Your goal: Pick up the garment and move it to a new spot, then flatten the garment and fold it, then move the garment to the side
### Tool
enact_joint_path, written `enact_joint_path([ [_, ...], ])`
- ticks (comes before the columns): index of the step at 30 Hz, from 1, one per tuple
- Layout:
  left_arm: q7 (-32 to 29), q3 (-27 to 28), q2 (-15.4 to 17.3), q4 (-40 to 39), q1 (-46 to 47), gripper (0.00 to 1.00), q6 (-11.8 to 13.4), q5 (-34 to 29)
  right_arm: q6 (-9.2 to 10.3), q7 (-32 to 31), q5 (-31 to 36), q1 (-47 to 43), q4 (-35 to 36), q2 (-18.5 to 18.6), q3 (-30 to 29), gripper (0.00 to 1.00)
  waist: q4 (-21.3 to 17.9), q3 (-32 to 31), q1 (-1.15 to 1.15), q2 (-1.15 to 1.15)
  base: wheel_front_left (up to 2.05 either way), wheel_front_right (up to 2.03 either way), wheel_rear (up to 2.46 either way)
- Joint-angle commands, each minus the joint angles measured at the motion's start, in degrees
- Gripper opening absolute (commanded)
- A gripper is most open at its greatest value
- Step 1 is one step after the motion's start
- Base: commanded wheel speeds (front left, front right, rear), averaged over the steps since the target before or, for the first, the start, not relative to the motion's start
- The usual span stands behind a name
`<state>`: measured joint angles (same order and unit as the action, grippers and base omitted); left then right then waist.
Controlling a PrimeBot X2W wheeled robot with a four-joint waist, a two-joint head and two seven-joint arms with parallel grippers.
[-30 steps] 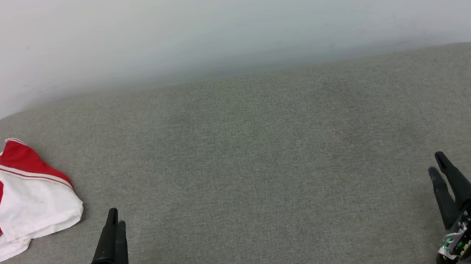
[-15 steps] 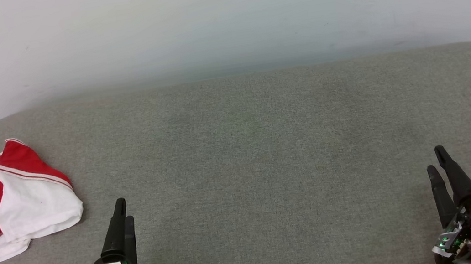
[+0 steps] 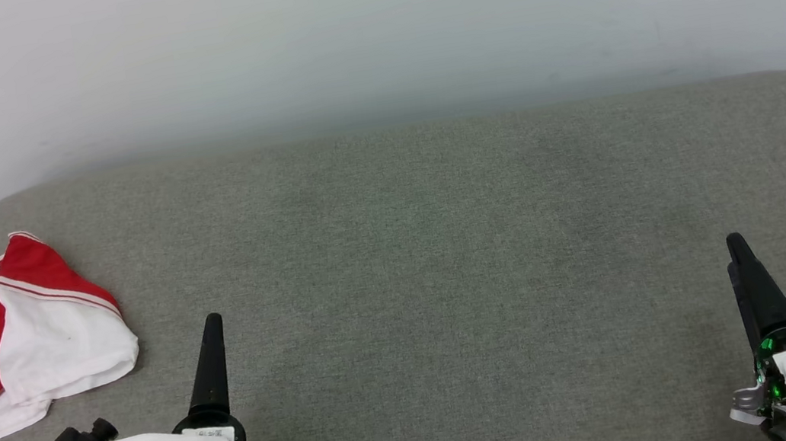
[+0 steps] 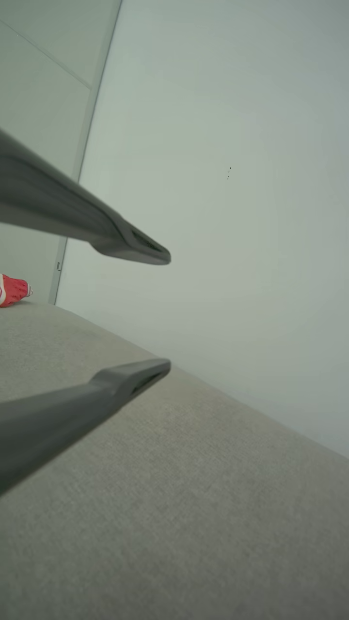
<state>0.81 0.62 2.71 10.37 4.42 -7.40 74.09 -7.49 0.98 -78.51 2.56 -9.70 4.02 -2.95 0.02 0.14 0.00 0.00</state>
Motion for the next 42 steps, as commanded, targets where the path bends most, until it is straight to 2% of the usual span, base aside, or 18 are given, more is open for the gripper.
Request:
enact_joint_path([
  [1, 0.7, -0.3, 0.1, -1.3, 1.7, 1.0, -0.1, -3.0, 0.0, 0.6, 3.3, 0.5, 1.6, 0.6, -0.1, 1.0, 0.0, 0.0, 0.0, 0.0, 0.0, 0.0, 0.0],
  [14, 3.4, -3.2, 0.1, -2.8, 2.0, 1.0, 1.6, -20.7, 0.0, 3.1, 25.6, -0.5, 4.7, 0.2, -0.3, 1.0, 0.1, 0.1, 0.0, 0.0, 0.0, 0.0, 0.0],
  [20, 4.5, -3.8, 0.2, -2.7, 1.9, 1.0, 1.8, -28.3, 0.0, 2.9, 33.8, -0.9, 6.1, 0.1, 0.3, 1.0, 0.1, 0.1, 0.0, 0.0, 0.0, 0.0, 0.0],
  [32, 6.6, -4.6, 0.6, -2.6, 1.7, 1.0, 2.5, -40.0, 0.0, 2.3, 45.3, -2.1, 8.3, 0.0, 1.1, 1.0, 0.1, -0.1, 0.0, 0.0, 0.0, 0.0, 0.0],
  [42, 8.0, -5.7, 0.9, -2.5, 1.8, 1.0, 3.2, -46.6, 0.0, 2.0, 52.3, -2.8, 9.4, -0.2, 1.5, 1.0, 0.0, -0.2, 0.0, 0.0, 0.0, 0.0, 0.0],
])
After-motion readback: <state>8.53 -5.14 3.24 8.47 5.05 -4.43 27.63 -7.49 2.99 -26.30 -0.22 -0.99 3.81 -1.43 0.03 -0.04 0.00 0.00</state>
